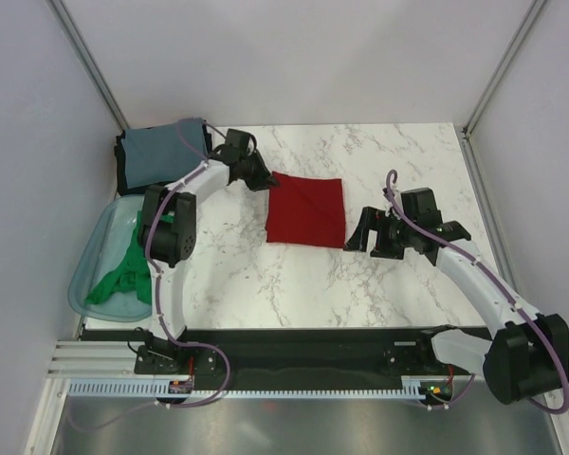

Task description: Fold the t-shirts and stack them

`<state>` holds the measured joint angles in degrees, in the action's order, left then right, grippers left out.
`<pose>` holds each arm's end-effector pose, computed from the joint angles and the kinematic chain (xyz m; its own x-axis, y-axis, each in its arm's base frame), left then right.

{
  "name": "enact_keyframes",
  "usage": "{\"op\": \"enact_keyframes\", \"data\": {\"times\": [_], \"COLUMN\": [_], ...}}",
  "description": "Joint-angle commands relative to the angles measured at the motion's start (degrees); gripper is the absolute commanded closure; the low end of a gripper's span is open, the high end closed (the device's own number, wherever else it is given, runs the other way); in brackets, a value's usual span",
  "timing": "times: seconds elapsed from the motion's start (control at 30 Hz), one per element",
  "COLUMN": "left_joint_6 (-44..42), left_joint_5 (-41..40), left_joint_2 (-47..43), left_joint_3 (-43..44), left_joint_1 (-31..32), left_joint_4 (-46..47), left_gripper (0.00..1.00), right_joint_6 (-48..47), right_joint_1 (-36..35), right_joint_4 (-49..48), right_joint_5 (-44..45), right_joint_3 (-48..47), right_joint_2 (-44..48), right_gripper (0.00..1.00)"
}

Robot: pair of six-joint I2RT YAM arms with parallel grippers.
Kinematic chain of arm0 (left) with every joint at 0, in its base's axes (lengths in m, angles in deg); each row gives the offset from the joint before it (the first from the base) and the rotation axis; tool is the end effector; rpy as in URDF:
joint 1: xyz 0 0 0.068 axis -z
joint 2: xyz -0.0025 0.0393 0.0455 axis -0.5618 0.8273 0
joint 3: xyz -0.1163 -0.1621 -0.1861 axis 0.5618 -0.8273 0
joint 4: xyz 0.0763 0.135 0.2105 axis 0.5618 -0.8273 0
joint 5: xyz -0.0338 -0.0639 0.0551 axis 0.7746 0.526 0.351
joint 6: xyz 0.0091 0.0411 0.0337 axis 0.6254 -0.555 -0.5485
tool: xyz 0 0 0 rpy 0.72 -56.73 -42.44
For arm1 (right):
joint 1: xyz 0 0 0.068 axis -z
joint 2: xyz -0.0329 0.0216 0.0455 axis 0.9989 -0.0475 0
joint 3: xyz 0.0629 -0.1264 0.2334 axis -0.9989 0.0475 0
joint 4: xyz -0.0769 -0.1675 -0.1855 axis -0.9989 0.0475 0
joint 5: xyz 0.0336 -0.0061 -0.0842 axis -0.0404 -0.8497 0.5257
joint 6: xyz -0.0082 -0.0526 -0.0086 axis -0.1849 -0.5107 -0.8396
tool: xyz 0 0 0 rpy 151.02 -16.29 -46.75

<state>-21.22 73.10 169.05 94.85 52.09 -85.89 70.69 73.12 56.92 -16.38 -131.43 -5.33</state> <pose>0.4521 -0.1581 0.1734 -0.8611 -0.4174 -0.2904 -0.1558 0.7601 -0.6308 0.2232 0.0722 0.2442 -0.9007 0.1852 -0.3929 -0.0848 0.8122 0.5772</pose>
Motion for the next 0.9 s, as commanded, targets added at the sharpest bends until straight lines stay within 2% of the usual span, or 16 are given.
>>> {"op": "enact_keyframes", "data": {"times": [0.0, 0.13, 0.3, 0.57, 0.87], "left_joint_6": [-4.87, -7.24, -10.76, -15.59, -18.58], "left_joint_5": [-0.86, 0.38, 1.52, 3.45, 4.15], "left_joint_2": [-6.09, -6.54, -3.73, -3.81, -8.03], "left_joint_3": [7.88, 14.46, 26.85, 39.68, 43.74], "left_joint_1": [-4.28, -7.97, -11.75, -16.68, -20.9], "left_joint_4": [-10.23, -14.0, -21.48, -26.23, -28.17], "left_gripper": [0.98, 0.98, 0.98, 0.98, 0.98], "right_joint_6": [0.66, 0.92, 1.97, 1.62, 1.53], "right_joint_1": [-0.17, -0.17, -0.26, -0.17, -0.17], "right_joint_4": [1.36, 2.69, 2.77, 2.86, 2.16], "right_joint_5": [-1.99, -2.52, -3.57, -4.1, -4.72], "right_joint_3": [0.14, 0.83, 2.86, 3.21, 3.12], "right_joint_2": [4.1, 7.71, 10.26, 11.41, 10.88], "right_gripper": [0.02, 0.02, 0.02, 0.02, 0.02]}}
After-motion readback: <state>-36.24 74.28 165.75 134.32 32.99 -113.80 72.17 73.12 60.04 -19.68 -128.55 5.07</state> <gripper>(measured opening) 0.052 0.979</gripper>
